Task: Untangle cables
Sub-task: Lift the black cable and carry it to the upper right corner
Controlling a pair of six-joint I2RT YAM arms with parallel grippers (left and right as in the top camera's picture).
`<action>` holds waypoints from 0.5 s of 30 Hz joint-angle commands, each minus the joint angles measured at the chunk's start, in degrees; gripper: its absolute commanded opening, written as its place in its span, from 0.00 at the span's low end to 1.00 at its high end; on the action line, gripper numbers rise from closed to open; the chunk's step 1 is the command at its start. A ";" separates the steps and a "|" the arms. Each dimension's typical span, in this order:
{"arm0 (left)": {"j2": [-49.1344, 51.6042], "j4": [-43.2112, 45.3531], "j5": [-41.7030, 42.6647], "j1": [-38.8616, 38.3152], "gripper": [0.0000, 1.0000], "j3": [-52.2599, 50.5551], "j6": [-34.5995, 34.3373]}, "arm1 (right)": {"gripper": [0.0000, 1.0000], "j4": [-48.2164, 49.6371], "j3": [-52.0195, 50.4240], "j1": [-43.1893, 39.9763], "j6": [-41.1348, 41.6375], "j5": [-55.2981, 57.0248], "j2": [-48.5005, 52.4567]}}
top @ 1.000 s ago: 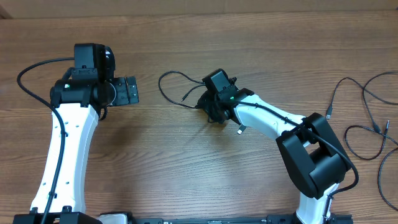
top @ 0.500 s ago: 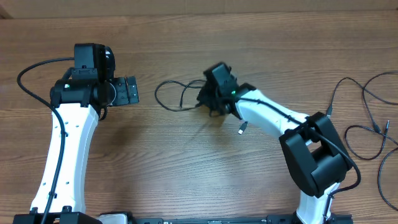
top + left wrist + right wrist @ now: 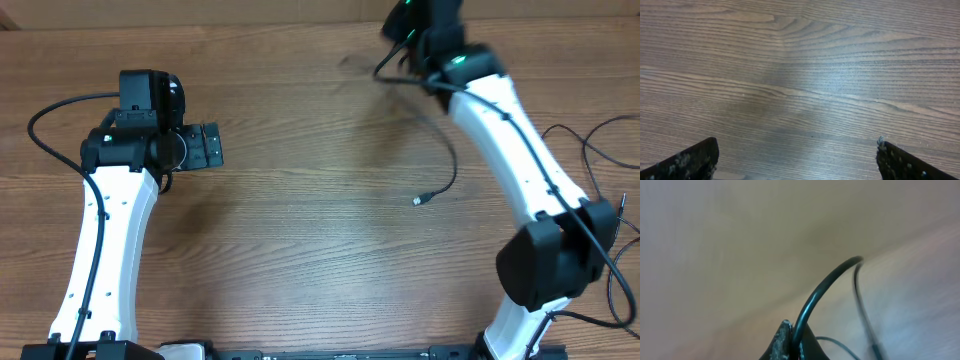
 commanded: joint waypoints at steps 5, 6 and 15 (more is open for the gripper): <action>-0.98 -0.07 0.46 0.57 1.00 -0.02 0.87 | 0.04 8.37 12.76 -9.20 -16.48 24.87 -2.64; -0.98 -0.07 0.46 0.57 0.99 -0.02 0.87 | 0.04 10.67 13.33 -10.99 -17.94 26.21 -2.64; -0.98 -0.07 0.46 0.57 1.00 -0.02 0.87 | 0.04 18.56 13.73 -24.11 -19.02 27.21 -2.64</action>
